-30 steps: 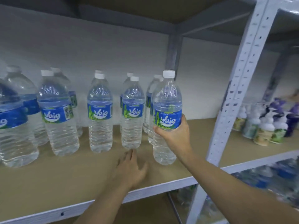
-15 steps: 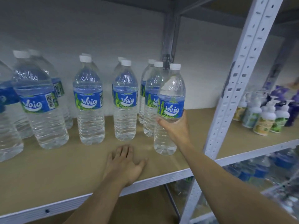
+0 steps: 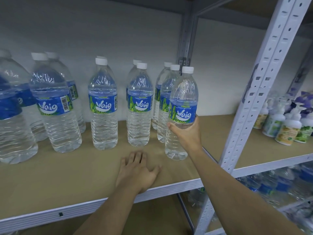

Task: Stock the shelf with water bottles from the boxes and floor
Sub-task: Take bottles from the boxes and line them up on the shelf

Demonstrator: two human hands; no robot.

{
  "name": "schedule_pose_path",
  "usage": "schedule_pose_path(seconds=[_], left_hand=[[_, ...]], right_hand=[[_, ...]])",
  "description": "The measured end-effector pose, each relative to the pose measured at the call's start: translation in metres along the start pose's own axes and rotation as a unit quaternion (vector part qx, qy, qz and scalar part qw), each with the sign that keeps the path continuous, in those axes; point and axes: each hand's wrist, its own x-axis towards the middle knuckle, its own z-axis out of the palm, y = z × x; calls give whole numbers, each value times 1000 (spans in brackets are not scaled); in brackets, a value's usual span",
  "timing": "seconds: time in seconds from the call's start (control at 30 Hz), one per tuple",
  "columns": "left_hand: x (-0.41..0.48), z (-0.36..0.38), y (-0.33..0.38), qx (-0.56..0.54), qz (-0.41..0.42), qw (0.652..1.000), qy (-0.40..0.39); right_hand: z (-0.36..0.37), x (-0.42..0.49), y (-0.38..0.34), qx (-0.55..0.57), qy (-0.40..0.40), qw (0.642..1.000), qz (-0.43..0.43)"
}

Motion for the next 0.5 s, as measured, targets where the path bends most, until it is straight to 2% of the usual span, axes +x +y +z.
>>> schedule_pose_path(seconds=[0.5], left_hand=[[-3, -4, 1, 0, -2, 1000, -10]], right_hand=[[-2, -2, -1, 14, -16, 1000, 1]])
